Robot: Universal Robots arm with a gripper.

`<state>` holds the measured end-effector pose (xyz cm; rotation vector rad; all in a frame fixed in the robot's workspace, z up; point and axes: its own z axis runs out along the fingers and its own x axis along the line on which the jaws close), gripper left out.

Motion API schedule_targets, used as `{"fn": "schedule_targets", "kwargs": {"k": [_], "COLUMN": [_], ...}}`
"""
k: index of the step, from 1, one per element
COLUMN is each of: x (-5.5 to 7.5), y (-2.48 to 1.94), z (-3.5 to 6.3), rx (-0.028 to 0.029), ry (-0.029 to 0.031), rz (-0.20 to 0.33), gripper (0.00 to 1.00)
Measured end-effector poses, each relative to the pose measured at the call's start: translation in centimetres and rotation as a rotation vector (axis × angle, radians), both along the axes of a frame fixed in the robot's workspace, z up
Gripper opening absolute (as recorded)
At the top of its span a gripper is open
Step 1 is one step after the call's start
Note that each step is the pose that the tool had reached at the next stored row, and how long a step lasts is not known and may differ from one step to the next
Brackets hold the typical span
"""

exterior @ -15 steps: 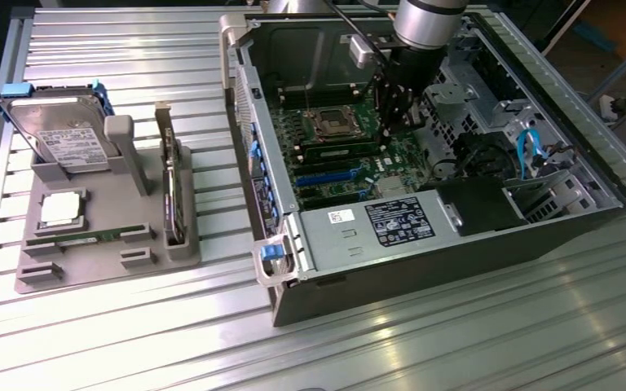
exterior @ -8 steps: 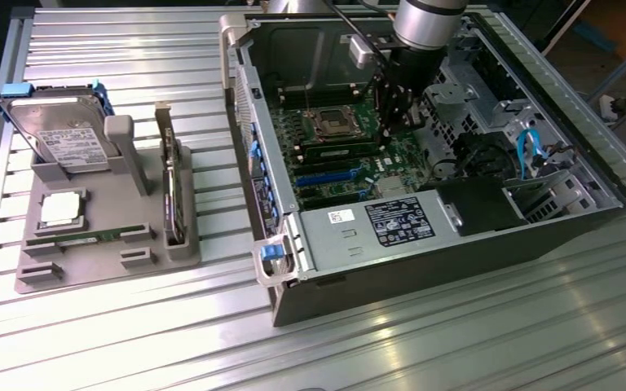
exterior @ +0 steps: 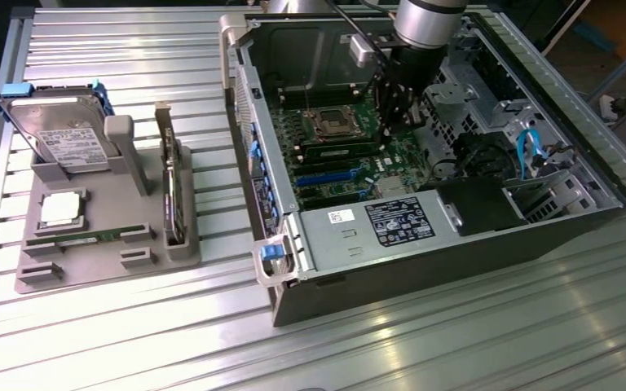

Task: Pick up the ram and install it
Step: 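Press down the ram until it locks into place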

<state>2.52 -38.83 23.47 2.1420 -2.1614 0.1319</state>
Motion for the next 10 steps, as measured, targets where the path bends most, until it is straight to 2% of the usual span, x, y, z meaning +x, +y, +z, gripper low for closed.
{"fn": "schedule_targets", "kwargs": {"k": [6,10], "x": [0.0,0.0], "y": [0.0,0.0], "z": [0.98,1.11], "rx": [0.0001,0.0001], "ry": [0.0,0.0], "rz": [0.0,0.0], "gripper": [0.11,0.11]}}
